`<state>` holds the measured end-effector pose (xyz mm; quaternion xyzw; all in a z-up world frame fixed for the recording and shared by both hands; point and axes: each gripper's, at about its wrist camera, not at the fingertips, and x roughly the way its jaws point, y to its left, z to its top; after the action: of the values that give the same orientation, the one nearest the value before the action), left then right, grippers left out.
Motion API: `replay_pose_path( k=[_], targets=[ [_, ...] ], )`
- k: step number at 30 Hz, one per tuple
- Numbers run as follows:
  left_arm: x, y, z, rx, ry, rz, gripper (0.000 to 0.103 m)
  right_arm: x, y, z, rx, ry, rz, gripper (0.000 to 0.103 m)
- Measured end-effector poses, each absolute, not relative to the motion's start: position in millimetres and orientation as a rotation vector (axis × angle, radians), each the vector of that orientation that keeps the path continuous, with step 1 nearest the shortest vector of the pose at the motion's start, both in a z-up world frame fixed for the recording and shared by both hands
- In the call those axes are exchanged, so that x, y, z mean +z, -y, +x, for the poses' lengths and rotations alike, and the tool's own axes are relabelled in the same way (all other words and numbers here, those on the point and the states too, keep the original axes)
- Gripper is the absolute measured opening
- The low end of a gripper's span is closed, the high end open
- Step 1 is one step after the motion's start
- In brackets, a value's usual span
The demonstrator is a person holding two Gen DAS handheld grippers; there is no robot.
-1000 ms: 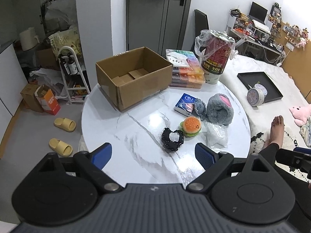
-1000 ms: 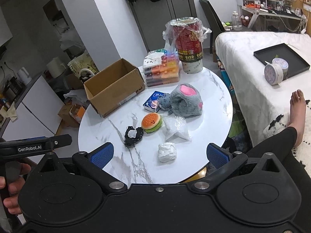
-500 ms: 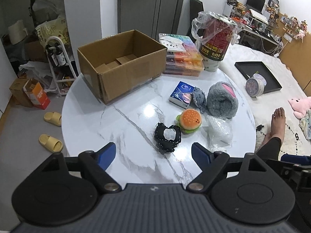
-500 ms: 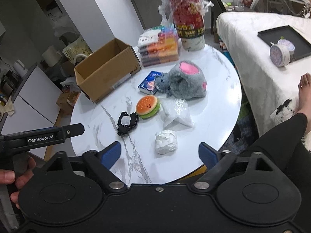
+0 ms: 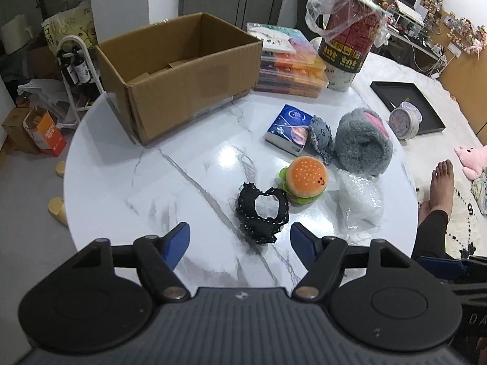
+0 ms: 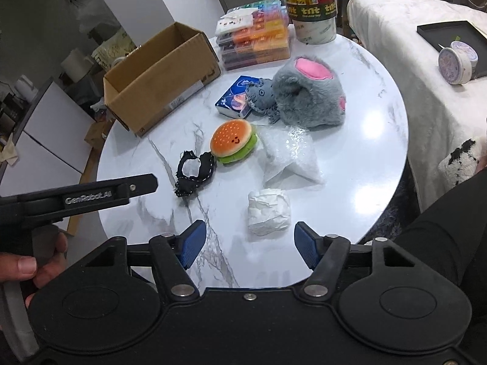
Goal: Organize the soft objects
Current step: 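Lower the left tool onto the black lace scrunchie while the right tool approaches the white tissue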
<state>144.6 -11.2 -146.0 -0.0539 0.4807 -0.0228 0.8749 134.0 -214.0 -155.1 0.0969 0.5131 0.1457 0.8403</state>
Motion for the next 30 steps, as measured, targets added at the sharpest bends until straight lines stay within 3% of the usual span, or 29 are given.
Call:
replay_pose_path(
  k=[3, 10, 30],
  targets=[
    [-153.6, 12.1, 152.6, -0.051, -1.009, -0.120, 0.067, -163.6, 212.3, 140.0, 0.303, -1.105, 0.210, 0.054],
    [-172.1, 23.0, 170.2, -0.076, -1.032, -0.092, 0.066, -181.9, 211.6, 150.5, 0.285, -1.133, 0.229, 0.050],
    [-206.0, 39.6, 198.6, -0.075, -1.053, -0.042, 0.065, -208.7, 198.0, 171.8, 0.240, -1.161, 0.179, 0.048]
  ],
)
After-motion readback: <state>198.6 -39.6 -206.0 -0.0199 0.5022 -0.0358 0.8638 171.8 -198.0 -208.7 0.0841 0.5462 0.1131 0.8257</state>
